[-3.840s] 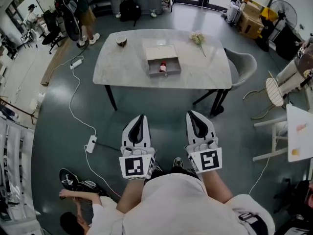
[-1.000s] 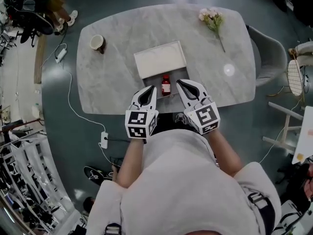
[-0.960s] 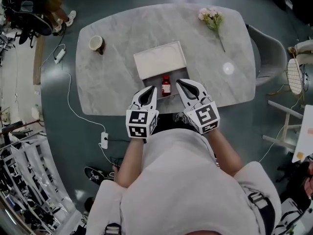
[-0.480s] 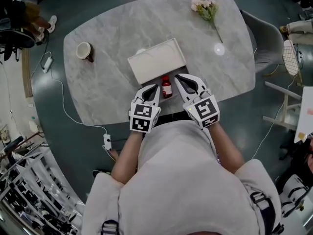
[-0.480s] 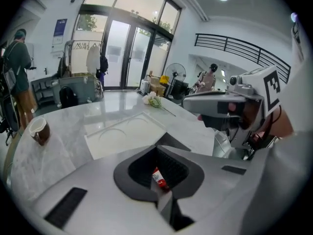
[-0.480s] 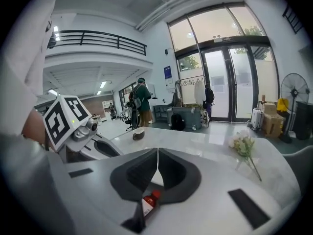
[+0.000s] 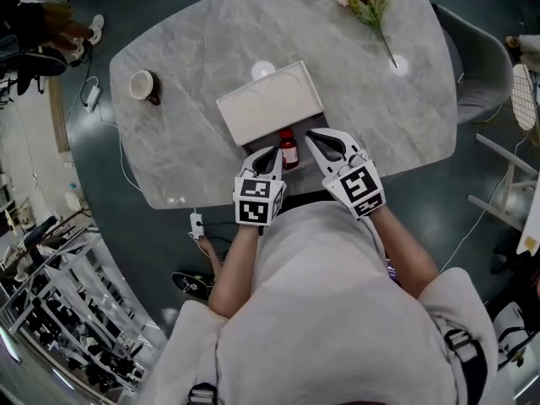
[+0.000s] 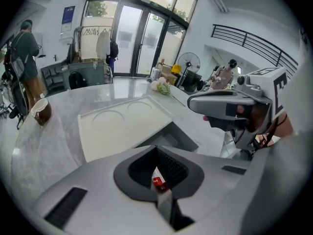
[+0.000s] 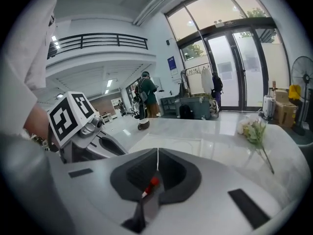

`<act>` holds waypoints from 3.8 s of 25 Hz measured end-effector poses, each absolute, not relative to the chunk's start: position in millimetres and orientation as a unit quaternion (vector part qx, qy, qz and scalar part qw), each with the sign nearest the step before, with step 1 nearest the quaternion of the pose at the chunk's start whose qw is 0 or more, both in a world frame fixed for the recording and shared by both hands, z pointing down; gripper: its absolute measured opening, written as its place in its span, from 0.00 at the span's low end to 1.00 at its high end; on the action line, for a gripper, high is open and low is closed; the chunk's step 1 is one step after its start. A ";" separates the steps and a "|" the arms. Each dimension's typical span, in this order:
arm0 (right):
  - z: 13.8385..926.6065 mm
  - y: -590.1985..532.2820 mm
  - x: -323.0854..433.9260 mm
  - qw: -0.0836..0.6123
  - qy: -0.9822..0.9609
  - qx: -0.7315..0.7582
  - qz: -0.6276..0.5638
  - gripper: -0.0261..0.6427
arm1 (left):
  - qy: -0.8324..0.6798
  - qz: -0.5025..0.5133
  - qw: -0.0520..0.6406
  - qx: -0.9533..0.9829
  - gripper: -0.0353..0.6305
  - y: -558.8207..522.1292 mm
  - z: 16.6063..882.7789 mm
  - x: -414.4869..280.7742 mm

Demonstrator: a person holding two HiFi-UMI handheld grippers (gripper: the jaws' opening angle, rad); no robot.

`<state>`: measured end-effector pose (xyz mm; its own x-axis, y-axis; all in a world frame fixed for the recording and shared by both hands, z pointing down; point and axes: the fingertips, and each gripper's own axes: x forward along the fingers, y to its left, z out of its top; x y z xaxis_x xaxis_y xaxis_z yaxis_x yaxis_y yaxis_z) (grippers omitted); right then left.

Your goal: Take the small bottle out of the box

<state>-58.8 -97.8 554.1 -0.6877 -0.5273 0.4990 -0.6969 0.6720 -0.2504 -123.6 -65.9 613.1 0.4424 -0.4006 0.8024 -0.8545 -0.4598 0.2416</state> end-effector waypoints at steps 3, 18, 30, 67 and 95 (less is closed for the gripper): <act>559.8 -104.6 -53.0 0.196 -0.905 0.311 0.214 0.08 | -0.430 0.355 0.339 0.758 0.09 -67.5 621.4 -119.5; 568.6 -124.0 -38.4 0.185 -0.930 0.231 0.219 0.08 | -0.502 0.397 0.376 0.670 0.09 -70.5 653.9 -117.3; 567.6 -134.7 -35.4 0.179 -0.929 0.235 0.225 0.08 | -0.491 0.404 0.411 0.653 0.24 -65.3 670.0 -115.6; 570.6 -136.4 -14.2 0.180 -0.915 0.277 0.233 0.08 | -0.457 0.446 0.442 0.631 0.37 -52.2 715.6 -110.5; 574.3 -127.5 6.2 0.188 -0.924 0.255 0.214 0.08 | -0.466 0.459 0.410 0.635 0.39 -53.0 719.4 -108.8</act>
<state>6.2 -127.5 574.3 -0.7992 -0.3902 0.4572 -0.5516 0.7783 -0.3000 -108.8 -53.0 719.4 0.1426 -0.2158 0.9660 -0.9691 -0.2287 0.0919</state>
